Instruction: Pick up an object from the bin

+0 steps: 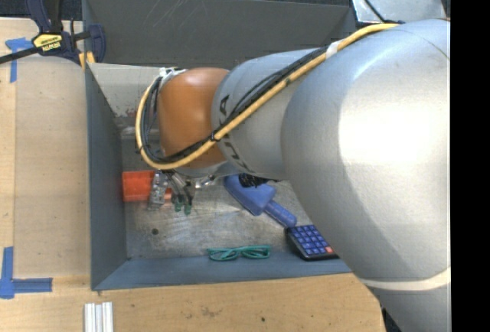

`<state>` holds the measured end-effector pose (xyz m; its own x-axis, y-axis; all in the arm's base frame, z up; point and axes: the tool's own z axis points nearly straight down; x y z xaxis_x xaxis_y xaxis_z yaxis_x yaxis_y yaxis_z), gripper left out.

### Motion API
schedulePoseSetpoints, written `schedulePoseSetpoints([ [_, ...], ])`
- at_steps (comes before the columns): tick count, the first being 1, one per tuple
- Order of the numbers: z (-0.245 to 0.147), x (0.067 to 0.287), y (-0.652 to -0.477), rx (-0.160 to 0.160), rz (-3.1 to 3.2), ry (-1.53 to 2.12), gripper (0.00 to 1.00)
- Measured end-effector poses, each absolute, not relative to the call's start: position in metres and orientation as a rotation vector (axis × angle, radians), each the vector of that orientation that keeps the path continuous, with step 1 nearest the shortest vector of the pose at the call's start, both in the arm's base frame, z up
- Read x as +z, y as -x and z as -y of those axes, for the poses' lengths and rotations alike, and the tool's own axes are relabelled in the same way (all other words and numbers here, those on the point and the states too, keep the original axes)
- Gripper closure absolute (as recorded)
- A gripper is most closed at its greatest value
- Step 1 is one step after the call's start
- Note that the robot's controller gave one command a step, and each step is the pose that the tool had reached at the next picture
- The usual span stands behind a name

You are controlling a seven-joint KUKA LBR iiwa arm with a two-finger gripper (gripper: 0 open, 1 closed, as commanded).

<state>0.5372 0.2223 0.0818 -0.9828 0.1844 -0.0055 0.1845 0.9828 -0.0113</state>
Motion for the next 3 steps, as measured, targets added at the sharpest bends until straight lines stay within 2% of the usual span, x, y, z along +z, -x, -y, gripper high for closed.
schedulePoseSetpoints([
  [1,-0.225,0.079,-0.532,-0.022,-3.102,-0.313,1.00],
  [3,-0.227,0.077,-0.566,-0.046,-3.144,-0.324,1.00],
])
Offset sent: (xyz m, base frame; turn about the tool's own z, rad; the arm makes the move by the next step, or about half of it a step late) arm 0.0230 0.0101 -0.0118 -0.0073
